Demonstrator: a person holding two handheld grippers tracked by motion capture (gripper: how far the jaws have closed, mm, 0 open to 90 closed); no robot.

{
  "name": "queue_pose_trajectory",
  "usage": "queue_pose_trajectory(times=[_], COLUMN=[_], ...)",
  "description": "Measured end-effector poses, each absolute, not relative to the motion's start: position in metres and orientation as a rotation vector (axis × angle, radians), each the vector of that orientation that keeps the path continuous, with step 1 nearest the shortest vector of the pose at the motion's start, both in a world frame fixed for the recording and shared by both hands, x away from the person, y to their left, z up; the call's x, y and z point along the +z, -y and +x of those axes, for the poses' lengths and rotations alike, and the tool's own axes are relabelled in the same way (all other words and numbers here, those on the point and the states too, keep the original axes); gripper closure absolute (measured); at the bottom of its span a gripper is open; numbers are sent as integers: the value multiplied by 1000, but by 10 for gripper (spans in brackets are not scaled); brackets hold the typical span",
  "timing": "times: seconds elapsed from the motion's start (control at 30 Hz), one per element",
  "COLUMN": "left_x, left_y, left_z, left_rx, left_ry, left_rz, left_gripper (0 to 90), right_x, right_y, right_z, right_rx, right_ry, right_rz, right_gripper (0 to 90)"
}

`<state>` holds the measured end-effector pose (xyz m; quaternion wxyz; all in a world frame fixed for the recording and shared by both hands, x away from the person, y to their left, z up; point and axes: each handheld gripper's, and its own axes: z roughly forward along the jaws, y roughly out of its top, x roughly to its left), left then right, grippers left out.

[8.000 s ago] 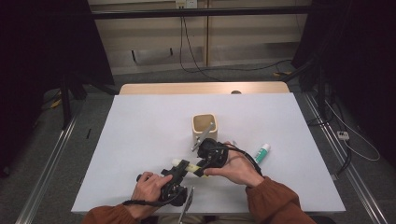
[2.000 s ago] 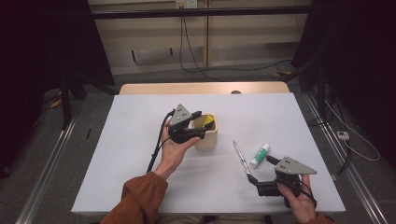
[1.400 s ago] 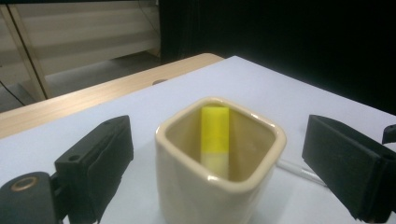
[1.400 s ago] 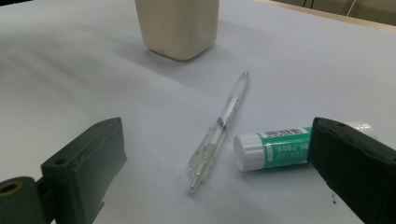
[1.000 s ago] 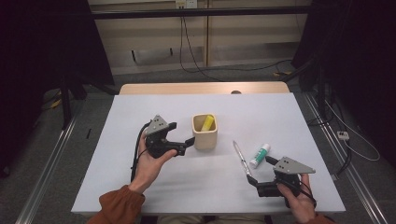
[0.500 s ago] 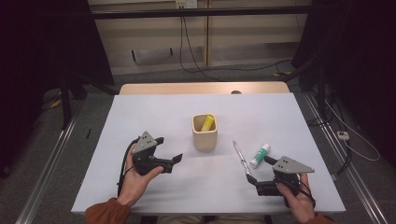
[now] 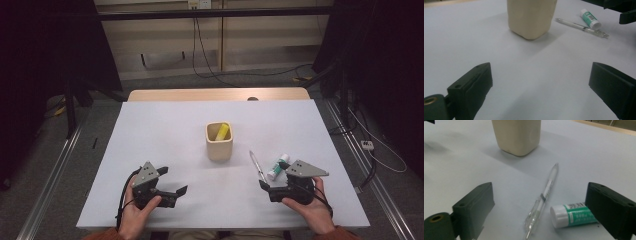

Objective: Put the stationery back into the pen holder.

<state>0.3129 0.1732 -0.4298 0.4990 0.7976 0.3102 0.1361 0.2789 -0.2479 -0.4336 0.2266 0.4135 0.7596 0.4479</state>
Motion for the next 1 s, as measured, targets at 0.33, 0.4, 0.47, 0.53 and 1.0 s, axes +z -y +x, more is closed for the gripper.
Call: queue_pose_trajectory(times=[0.33, 0.4, 0.47, 0.53, 1.0], left_x=[-430, -429, -429, -430, -430], left_y=[-174, -175, -175, -175, -174], left_z=[314, 315, 316, 316, 318], left_rx=[327, 337, 341, 338, 333], left_ry=[-764, -752, -752, -750, -764], left_rz=[1920, 1922, 1921, 1927, 1929], left_gripper=[49, 49, 49, 49, 50], right_x=[-425, -421, -420, -421, -410], right_y=[240, 238, 234, 228, 218], right_z=[310, 316, 323, 330, 374], right_rx=[1172, 1153, 1124, 1090, 850], right_ry=[-2167, -2187, -2201, -2241, -2440], right_rz=[1188, 1203, 1215, 1237, 1450], right_gripper=[125, 126, 135, 147, 297])
